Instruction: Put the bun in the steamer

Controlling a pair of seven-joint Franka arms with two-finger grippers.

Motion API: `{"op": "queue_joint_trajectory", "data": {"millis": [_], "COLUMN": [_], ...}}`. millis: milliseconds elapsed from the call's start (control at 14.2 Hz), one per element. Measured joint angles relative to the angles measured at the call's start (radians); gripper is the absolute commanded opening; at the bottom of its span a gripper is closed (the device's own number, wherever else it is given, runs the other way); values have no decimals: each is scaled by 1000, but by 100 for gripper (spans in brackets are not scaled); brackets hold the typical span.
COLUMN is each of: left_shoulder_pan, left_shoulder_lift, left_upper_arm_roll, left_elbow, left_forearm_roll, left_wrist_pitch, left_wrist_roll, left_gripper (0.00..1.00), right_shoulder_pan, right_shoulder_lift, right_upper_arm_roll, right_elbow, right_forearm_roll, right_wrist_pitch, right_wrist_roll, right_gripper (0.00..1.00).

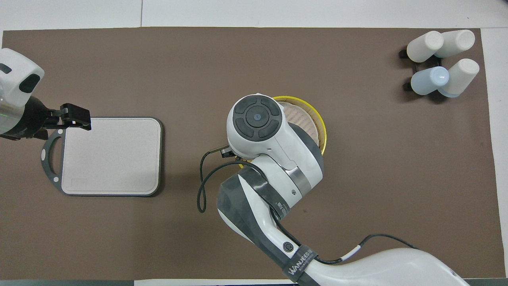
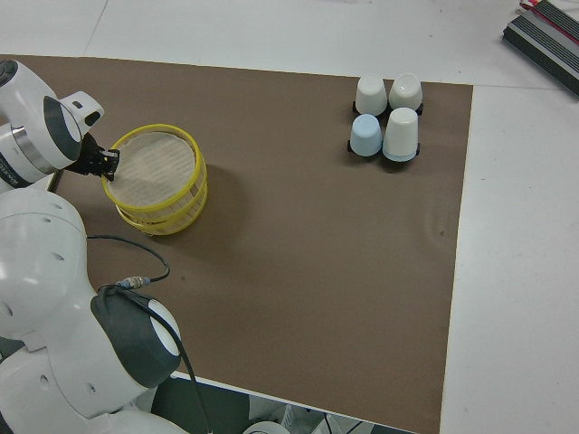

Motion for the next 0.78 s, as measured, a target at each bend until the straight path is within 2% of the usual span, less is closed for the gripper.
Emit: {"op": "queue_joint_trajectory", "data": {"millis": [353,776], "left_shoulder_pan": [0,0], "left_shoulder_lift": [-43,-42], "left_upper_arm_roll": [12,17], "left_elbow": [11,11], "left_forearm_roll": [0,0], "left_wrist_pitch": [-68,-109], "left_wrist_roll": [38,87], "left_gripper": [100,100], "right_shoulder_pan": [36,42], "right_shoulder_lift": [14,17], "right_upper_arm_roll": [1,-4], "right_elbow": [-2,-14], "right_forearm_roll": [-10,-14], "right_wrist_pitch": [20,56], "right_wrist_roll": [46,60], "right_gripper": [0,0]}}
